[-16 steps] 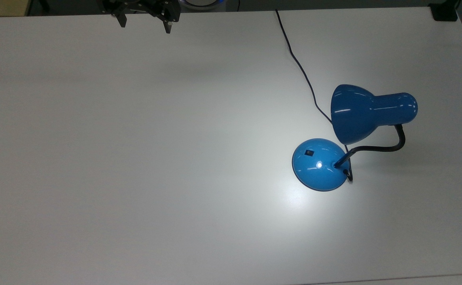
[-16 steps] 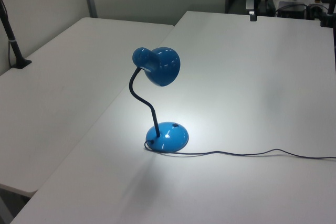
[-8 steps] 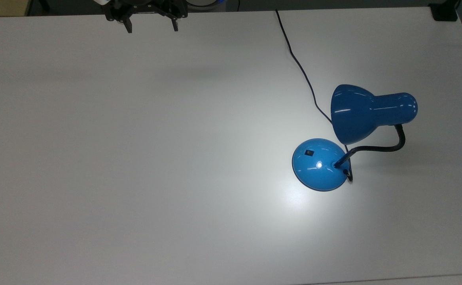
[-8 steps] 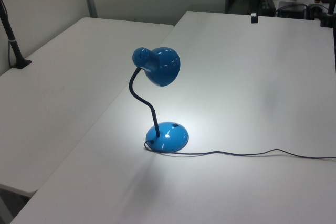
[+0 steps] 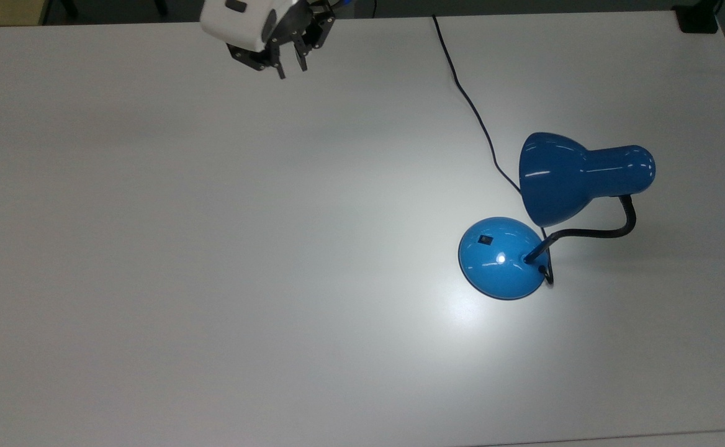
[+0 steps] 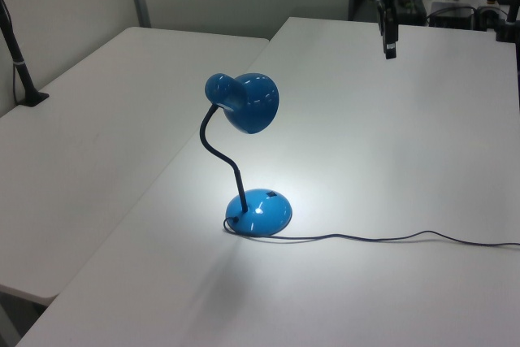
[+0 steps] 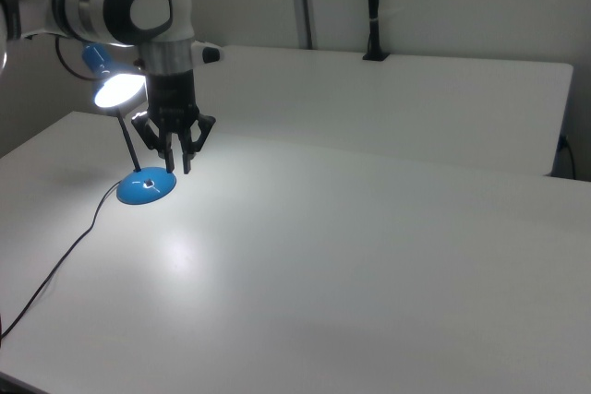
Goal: Turn off the lamp
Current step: 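Move the gripper over the blue lamp base above its switch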
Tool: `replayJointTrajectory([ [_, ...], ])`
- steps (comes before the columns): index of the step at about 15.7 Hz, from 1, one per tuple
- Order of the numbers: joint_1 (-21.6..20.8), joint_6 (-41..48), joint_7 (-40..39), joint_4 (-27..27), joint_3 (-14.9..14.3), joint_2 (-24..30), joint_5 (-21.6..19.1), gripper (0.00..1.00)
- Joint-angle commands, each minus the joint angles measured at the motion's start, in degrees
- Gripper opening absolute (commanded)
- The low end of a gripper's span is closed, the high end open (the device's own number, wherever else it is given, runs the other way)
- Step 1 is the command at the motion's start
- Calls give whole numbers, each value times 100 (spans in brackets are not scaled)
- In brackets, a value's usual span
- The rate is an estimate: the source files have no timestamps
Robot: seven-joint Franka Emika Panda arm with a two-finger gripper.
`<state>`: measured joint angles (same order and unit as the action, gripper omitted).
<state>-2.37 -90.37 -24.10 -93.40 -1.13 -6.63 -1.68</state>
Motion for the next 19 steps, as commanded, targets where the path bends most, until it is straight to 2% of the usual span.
replayJointTrajectory([
  [1, -350, -1041, -859, -108, -45, -381, -491, 0],
  [5, -834, -2430, -1061, -91, -36, -1023, -605, 0],
  [7, -992, -2923, -1612, -82, -36, -1261, -912, 0],
  [10, -1195, -3118, -2291, -30, -45, -1498, -1422, 0],
  [15, -1678, -3908, -2336, 59, -45, -2034, -1379, 0],
  [19, -1793, -4305, -2406, 207, -45, -2325, -1257, 0],
])
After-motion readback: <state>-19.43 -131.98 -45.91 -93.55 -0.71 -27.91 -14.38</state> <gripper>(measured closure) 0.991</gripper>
